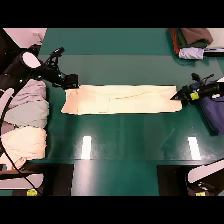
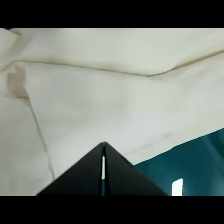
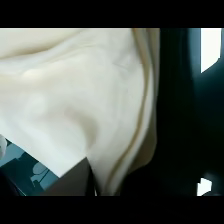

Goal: Fold the shirts.

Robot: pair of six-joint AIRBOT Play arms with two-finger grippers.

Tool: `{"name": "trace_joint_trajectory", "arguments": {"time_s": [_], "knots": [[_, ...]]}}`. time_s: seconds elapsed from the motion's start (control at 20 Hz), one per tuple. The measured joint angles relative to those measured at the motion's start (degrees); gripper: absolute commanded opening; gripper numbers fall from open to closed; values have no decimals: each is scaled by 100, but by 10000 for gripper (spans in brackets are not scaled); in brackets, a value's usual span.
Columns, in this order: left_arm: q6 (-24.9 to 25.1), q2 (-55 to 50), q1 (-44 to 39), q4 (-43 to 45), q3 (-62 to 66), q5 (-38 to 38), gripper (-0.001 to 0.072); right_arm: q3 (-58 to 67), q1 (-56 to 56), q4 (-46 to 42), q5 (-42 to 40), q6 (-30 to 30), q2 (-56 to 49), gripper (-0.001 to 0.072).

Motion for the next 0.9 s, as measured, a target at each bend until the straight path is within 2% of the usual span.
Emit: {"name": "trace_joint_trajectory", "arguments": {"time_s": [0.15, 0.3, 0.65, 0.9], "knots": [[2, -146, -227, -179, 66, 138, 26, 190, 92, -68, 33, -122, -31, 15], [4, -448, -555, -293, 356, 361, 26, 564, 129, -39, 424, -136, 70, 15], [0, -1834, -1515, -651, 1794, 638, 26, 1681, 715, 72, 901, 407, 813, 15], [-111, -2721, -2081, -743, 2457, 745, 26, 2789, 1528, 761, 964, 584, 1038, 14]]}}
